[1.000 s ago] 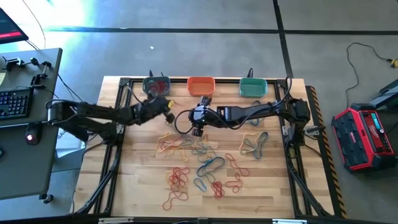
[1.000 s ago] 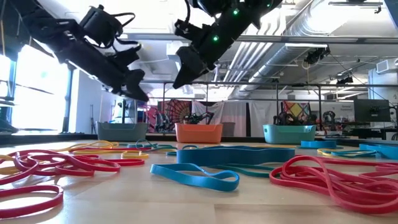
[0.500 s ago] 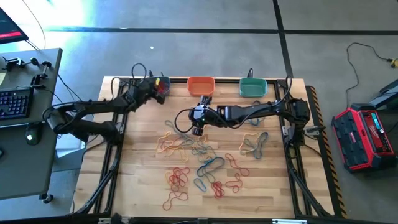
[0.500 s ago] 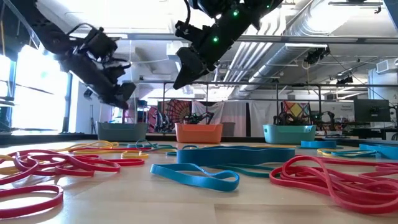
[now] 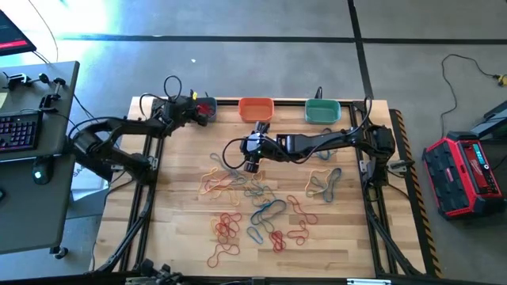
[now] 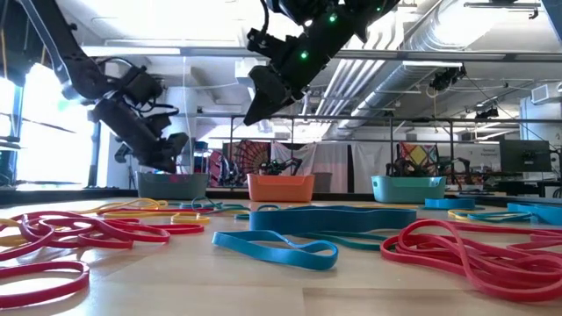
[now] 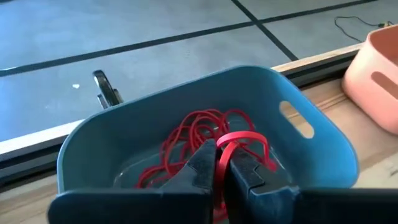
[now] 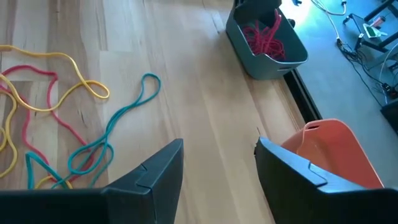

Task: Sort rubber bands into baskets
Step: Put the red rubber band into the blue bin

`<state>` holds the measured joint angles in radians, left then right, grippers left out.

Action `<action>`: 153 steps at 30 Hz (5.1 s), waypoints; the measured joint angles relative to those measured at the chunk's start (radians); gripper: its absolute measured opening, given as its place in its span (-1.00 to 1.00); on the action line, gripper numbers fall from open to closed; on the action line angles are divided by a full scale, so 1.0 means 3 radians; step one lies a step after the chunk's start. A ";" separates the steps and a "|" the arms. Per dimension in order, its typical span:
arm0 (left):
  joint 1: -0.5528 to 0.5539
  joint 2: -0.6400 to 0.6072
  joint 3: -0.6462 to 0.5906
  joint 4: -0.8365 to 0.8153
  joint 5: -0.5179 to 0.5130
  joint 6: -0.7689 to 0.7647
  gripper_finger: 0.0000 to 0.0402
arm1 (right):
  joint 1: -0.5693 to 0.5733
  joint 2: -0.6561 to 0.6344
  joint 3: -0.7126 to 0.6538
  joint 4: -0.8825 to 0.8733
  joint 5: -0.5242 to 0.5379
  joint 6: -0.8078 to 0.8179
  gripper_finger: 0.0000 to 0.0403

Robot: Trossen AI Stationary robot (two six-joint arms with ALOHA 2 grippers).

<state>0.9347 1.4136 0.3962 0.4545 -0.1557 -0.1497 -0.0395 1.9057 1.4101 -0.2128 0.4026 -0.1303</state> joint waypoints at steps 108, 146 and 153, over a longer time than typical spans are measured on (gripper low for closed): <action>-0.2213 -0.2564 -0.0653 -0.0542 0.0919 0.0504 -0.97 | 0.0031 0.0349 0.0065 0.0176 -0.1625 -0.0101 -0.59; -0.2216 -0.2639 -0.0688 -0.0565 0.0771 0.0621 -0.97 | -0.0022 0.2074 0.2552 -0.1869 -0.1659 -0.0764 -0.99; -0.2216 -0.2637 -0.0688 -0.0584 0.0761 0.0664 -0.95 | 0.0024 0.1822 0.2604 -0.1956 -0.1408 -0.0790 -1.00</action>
<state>0.2699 0.6224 0.1898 0.2795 0.0727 0.0494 -0.0322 2.4524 2.1913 -0.7996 -0.0199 -0.3672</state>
